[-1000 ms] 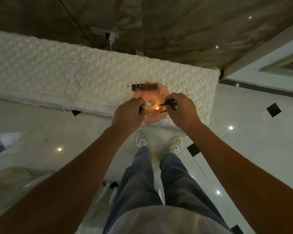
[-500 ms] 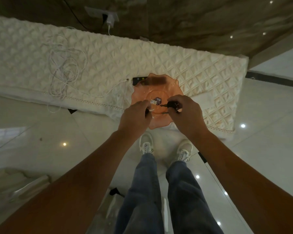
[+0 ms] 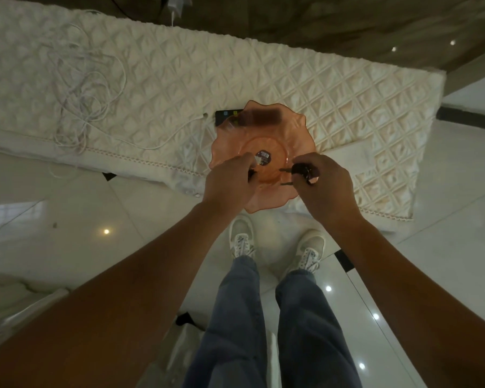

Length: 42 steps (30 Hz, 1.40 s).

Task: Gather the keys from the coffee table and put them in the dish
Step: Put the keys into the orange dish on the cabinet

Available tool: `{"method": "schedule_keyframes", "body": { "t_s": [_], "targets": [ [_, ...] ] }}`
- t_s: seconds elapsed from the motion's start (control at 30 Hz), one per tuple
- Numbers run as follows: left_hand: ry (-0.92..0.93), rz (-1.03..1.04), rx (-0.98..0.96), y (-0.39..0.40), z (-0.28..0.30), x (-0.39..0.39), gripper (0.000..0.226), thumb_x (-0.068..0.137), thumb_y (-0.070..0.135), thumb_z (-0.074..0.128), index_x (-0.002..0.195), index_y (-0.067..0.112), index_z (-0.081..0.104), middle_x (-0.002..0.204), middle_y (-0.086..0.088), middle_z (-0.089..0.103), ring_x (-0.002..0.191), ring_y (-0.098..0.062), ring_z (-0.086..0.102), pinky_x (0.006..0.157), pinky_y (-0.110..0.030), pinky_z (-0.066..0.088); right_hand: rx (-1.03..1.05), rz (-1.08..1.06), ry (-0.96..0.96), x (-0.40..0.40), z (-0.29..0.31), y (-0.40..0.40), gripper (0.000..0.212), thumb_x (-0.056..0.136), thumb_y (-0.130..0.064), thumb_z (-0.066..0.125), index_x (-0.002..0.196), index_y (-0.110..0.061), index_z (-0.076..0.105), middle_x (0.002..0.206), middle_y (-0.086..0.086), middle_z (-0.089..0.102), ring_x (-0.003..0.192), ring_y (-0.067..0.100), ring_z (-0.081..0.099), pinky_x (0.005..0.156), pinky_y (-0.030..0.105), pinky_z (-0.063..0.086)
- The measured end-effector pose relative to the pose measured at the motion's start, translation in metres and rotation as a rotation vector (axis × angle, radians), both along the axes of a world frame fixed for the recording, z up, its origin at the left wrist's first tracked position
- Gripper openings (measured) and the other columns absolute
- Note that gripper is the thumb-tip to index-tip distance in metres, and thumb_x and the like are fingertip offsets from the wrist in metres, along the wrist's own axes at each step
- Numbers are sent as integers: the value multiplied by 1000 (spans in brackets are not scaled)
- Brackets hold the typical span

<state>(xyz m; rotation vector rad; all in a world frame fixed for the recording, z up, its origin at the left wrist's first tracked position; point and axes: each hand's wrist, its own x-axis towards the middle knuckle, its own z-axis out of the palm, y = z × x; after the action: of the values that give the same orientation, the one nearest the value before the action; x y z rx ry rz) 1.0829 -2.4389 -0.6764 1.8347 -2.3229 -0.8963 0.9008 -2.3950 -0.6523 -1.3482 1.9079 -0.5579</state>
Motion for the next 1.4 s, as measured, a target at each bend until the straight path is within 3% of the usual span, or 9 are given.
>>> {"method": "schedule_keyframes", "body": {
  "t_s": [0.2, 0.3, 0.57, 0.67, 0.87, 1.0, 1.23, 1.4],
  "targets": [
    [-2, -37, -35, -2, -4, -7, 14, 89, 29, 59, 98, 19, 60, 93, 2, 69, 82, -18, 63, 63, -27, 41, 15, -4, 17, 1, -3, -3, 23, 81, -16, 61, 102, -22, 67, 99, -2, 67, 86, 12, 59, 74, 21, 44],
    [-18, -51, -78, -5, -3, -2, 16, 90, 30, 55, 98, 18, 61, 89, 2, 67, 78, -17, 62, 61, -28, 44, 5, 15, 24, 7, -9, -7, 24, 80, -17, 61, 103, -23, 67, 101, -3, 67, 86, 10, 57, 71, 14, 37],
    [-95, -125, -203, -7, -2, 20, 17, 88, 29, 51, 93, 16, 61, 81, -1, 62, 71, -19, 57, 54, -26, 32, 44, 152, 60, 34, -31, -24, 26, 83, -17, 61, 109, -20, 64, 110, 3, 64, 95, 19, 60, 78, 25, 41],
    [-111, -110, -191, -4, -4, 24, 17, 90, 27, 51, 95, 16, 62, 85, -2, 64, 75, -20, 58, 54, -28, 37, 75, 163, 58, 38, -36, -25, 29, 82, -18, 62, 111, -19, 63, 112, 3, 64, 97, 21, 61, 82, 33, 48],
    [-91, -107, -180, 6, -6, 24, 15, 89, 26, 54, 94, 15, 63, 82, -4, 64, 71, -23, 58, 56, -28, 38, 55, 150, 60, 30, -37, -21, 32, 81, -19, 63, 113, -20, 62, 113, 2, 59, 91, 19, 61, 73, 23, 39],
    [-109, -103, -170, 7, -5, 22, 18, 90, 28, 52, 93, 14, 62, 81, -4, 63, 70, -23, 57, 60, -30, 39, 40, 187, 93, 27, -30, -20, 31, 85, -25, 59, 115, -18, 61, 111, 5, 58, 95, 24, 57, 76, 33, 47],
    [-176, -132, -191, 5, 16, 22, 25, 90, 32, 49, 103, 14, 59, 104, -7, 62, 89, -27, 57, 74, -37, 38, 6, 264, 165, 28, -3, -20, 38, 84, -29, 61, 119, -16, 60, 129, 6, 55, 115, 28, 47, 92, 37, 39],
    [-181, -128, -226, 5, 49, 24, 26, 90, 33, 50, 106, 13, 58, 115, -9, 61, 94, -28, 57, 78, -40, 40, -52, 326, 170, 29, 28, -24, 38, 84, -27, 63, 118, -13, 61, 131, 9, 54, 117, 31, 48, 95, 44, 41]
  ]
}}
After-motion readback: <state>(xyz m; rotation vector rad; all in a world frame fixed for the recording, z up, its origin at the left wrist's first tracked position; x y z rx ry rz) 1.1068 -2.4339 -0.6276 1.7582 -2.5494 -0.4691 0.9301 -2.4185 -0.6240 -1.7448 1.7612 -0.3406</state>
